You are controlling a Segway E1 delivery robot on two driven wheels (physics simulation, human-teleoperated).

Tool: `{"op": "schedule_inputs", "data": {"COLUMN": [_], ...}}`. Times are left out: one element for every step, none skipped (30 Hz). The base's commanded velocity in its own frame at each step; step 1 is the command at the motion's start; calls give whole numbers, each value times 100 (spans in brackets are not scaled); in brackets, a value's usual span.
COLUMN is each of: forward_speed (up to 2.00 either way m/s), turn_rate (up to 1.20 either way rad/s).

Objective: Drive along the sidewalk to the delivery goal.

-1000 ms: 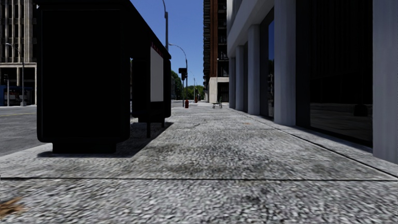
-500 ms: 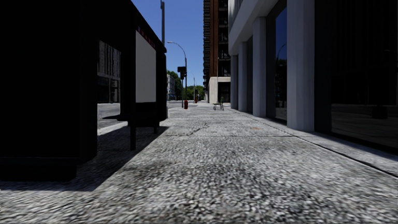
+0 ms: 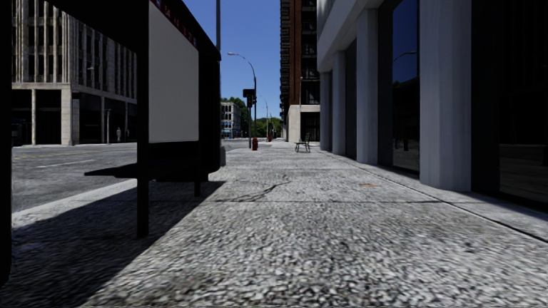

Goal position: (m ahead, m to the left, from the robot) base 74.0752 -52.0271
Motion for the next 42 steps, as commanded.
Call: {"op": "schedule_inputs", "data": {"forward_speed": [192,192,192,192,192,192,192,192,192,192,192,192,192,192,192,192,192,192,192,192,192,192,192,192,192,192,192,192,192,192,192,192,192,192,192,192,192,192,192,192,192,192], "turn_rate": [0,0,0,0,0,0,0,0,0,0,0,0,0,0,0,0,0,0,0,0,0,0,0,0,0,0,0,0,0,0,0,0,0,0,0,0,0,0,0,0,0,0]}}
